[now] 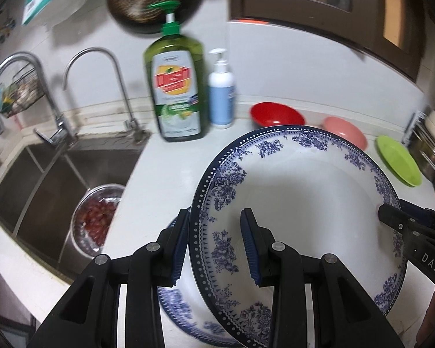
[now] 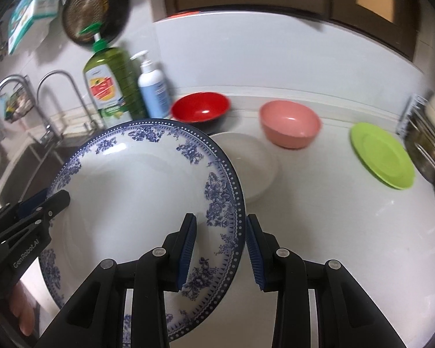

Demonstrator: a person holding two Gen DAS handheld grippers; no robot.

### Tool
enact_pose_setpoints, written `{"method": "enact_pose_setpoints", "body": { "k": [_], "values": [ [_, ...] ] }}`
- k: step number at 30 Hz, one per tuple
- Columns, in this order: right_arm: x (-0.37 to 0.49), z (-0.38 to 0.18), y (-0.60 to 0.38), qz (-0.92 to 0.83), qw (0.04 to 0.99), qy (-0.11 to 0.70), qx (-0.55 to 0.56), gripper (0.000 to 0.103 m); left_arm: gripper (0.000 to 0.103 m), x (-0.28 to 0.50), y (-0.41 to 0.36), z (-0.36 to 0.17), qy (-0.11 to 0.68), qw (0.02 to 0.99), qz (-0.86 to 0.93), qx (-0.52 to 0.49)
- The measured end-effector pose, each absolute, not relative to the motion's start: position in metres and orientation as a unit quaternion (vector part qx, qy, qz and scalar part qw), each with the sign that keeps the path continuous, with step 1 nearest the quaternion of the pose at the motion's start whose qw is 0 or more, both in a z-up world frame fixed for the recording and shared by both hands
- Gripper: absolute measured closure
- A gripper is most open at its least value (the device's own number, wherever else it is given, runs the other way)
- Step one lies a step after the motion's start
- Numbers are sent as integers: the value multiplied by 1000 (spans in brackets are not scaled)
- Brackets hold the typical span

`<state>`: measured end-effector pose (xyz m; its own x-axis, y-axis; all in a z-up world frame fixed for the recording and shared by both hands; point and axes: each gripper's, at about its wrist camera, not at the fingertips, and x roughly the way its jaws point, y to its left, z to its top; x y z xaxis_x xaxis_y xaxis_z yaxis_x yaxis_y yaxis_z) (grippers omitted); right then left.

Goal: Organize plates and bowls
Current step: 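Lift the smaller plate with both tools and carry it over the first plate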

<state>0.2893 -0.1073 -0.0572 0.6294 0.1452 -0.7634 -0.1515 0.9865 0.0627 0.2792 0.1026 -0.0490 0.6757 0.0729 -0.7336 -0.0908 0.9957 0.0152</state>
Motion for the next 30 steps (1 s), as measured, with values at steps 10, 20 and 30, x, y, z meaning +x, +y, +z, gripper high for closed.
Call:
{"method": "enact_pose_setpoints", "body": {
  "k": [10,20,30],
  "values": [
    [303,-76,-62,130,884,448,-29,67,67,273,141,-70,422,902,93,-27],
    [313,-106,-43,140,863,483,-48,67,67,275,156,-103,458,882,105,-45],
    [322,-135,-41,136,846,513,-52,67,67,283,154,-128,488,865,109,-46]
  ]
}}
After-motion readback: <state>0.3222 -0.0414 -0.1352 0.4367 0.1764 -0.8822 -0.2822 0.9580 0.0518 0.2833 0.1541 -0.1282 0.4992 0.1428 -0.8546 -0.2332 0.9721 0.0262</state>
